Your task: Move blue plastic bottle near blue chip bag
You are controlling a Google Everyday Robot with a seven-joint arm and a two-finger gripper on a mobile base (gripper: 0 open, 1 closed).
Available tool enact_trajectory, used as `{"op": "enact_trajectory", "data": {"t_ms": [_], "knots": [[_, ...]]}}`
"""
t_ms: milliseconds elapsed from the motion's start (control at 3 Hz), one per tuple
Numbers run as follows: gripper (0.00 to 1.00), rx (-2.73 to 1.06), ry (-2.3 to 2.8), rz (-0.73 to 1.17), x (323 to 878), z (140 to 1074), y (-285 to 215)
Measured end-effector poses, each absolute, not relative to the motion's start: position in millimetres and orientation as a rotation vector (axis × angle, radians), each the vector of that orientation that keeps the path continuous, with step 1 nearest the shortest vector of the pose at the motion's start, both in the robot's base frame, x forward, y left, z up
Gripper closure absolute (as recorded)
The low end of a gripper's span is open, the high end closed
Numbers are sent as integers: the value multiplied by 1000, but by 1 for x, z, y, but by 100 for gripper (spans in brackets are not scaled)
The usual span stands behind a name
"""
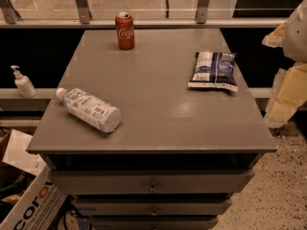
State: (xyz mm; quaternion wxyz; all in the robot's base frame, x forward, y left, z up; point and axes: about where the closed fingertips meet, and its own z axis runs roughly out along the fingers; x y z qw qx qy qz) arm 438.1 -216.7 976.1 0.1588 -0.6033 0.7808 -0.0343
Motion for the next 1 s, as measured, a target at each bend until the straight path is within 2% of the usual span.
{"op": "enact_trajectory", "data": {"t_ms": [667, 1000], "knots": [[0, -1723, 2231, -94, 438, 976, -216], [0, -1653, 2186, 35, 435, 963, -202]]}}
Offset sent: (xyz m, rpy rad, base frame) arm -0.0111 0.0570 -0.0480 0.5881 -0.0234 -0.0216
